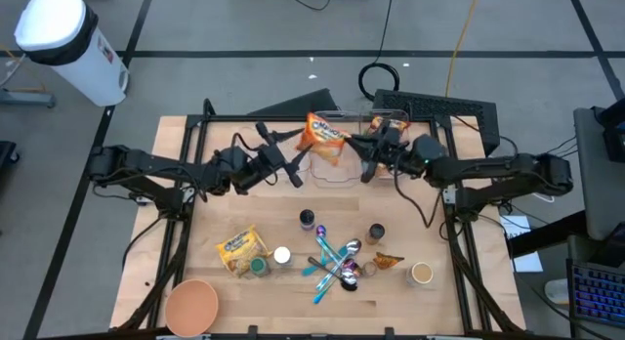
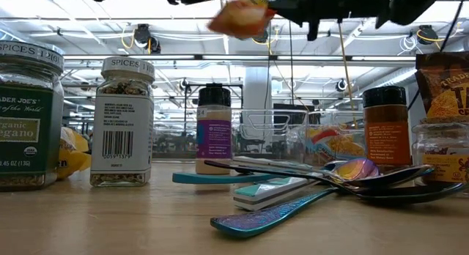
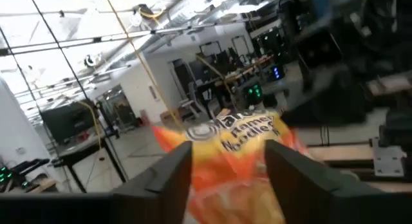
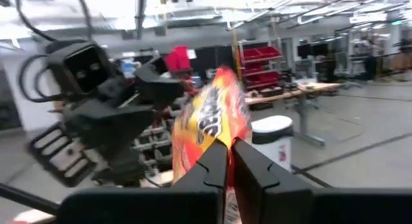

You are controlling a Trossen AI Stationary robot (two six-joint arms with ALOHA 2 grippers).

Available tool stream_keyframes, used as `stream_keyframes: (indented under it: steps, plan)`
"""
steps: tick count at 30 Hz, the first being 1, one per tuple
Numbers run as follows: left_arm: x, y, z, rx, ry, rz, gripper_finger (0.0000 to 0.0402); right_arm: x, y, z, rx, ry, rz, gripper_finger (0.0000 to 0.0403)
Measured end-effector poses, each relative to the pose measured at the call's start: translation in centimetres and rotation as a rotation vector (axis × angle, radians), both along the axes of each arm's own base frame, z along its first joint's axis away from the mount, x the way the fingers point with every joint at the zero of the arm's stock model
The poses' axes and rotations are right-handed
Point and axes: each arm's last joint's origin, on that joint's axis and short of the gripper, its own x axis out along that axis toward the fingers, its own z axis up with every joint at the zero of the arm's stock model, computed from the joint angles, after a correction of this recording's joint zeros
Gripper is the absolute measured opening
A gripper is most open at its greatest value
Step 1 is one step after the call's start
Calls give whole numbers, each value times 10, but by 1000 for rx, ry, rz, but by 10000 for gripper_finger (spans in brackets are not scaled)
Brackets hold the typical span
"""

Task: Pick & Place Food Item
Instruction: Put the orange noodle pack into the right transparent bin

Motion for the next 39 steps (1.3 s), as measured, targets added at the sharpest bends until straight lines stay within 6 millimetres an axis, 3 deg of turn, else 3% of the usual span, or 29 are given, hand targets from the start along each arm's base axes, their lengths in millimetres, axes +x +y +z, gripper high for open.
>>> stream_keyframes:
  steps: [4, 9, 20, 30, 39]
  plan:
    - [0, -1, -1, -3, 13, 21, 279, -21, -6, 9, -22, 65, -49, 2]
    - [1, -1, -9, -12, 96, 20, 321, -52, -10, 14, -46, 190, -114, 1]
    - [2, -1, -17, -29, 165, 18, 337, -109, -15, 0, 93, 469, -236, 1]
    - [2, 2, -17, -50, 159, 26, 338, -113, -20, -26, 213, 706, -259, 0]
    - [2, 2, -18, -50, 167, 26, 337, -105, -19, -34, 253, 763, -102, 0]
